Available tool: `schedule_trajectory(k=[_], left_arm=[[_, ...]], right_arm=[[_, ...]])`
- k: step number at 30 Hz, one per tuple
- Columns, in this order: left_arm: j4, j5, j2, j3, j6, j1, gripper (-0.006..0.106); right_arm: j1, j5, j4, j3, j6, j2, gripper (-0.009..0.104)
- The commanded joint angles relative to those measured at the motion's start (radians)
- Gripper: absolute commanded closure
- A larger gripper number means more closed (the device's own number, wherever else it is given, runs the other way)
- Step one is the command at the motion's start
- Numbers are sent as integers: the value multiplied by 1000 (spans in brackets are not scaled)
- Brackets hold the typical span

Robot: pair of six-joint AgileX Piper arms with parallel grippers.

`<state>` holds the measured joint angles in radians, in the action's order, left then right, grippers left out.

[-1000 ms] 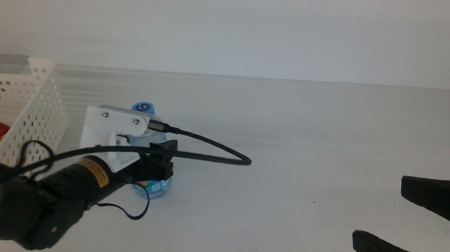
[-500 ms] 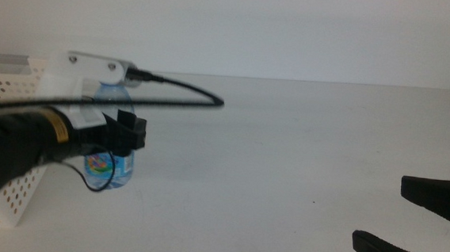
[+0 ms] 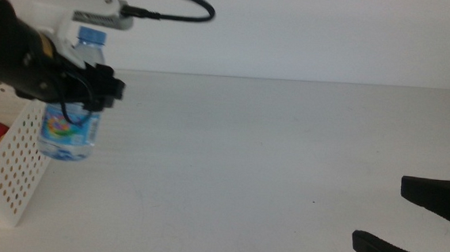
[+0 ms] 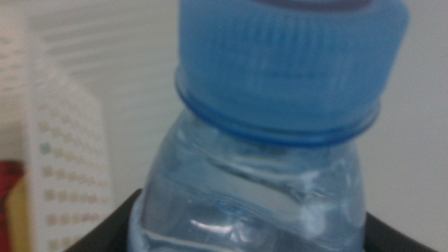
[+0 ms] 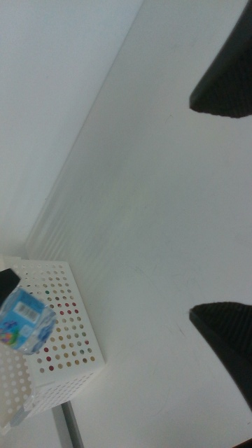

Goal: Use arms to grab the bottles and put them into the dustbin to the left of the table.

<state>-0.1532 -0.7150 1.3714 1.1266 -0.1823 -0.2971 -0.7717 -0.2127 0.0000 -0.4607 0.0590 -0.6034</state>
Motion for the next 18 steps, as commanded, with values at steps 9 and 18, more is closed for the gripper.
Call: schedule_trajectory(k=[9,18], left_arm=[[165,-220,67,284,251,288,82],[194,-414,176,456,353,523,82]], right_arm=[[-2,73,-6,-29,6,-1,13],[-2,73,-6,-29,6,-1,13]])
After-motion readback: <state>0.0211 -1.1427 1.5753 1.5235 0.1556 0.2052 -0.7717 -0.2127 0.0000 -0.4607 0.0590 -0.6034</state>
